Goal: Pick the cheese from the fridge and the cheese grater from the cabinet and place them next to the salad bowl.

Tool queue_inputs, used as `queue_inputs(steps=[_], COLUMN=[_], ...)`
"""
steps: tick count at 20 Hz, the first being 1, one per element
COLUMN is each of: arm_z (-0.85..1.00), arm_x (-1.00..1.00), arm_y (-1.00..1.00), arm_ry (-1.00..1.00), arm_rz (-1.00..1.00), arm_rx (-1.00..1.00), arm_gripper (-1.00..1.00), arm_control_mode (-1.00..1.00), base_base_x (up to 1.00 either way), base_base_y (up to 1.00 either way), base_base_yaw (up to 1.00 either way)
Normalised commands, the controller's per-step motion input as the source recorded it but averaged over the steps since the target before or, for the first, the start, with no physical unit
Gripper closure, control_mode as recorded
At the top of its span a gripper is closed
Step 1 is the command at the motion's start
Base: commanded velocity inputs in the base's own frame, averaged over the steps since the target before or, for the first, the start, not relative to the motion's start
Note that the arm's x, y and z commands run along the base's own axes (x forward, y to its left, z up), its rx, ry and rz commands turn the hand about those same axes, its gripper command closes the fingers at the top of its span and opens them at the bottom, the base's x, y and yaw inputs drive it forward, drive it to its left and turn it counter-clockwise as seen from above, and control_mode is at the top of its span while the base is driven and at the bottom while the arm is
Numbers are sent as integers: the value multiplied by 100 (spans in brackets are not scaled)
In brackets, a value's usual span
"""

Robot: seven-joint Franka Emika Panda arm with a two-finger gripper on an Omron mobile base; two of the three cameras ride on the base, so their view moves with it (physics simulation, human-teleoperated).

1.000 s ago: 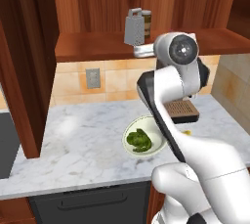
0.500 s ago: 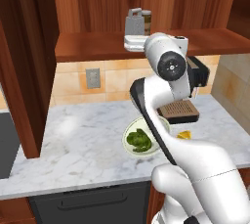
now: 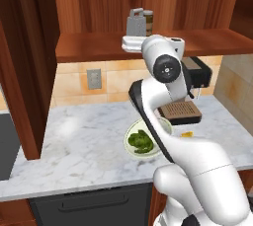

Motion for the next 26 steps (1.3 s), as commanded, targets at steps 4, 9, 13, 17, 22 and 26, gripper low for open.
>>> queue_inputs(steps=[4,9,13,17,22,26], arm_z=[0,0,0,0,0,0], arm_x=[23,36,42,49,43,31], arm_y=[0,9,13,-1,-2,0], arm_ry=[0,0,2,4,4,3], arm_rz=[0,0,0,0,0,-5], arm_rx=[1,0,0,0,1,0], arm_gripper=[-100,-100,-100,-100,-100,-100], arm_control_mode=[-100,-100,-100,-100,-100,-100], base_base_x=[0,0,0,0,0,0], base_base_y=[0,0,0,0,0,0], base_base_yaw=[0,0,0,0,0,0])
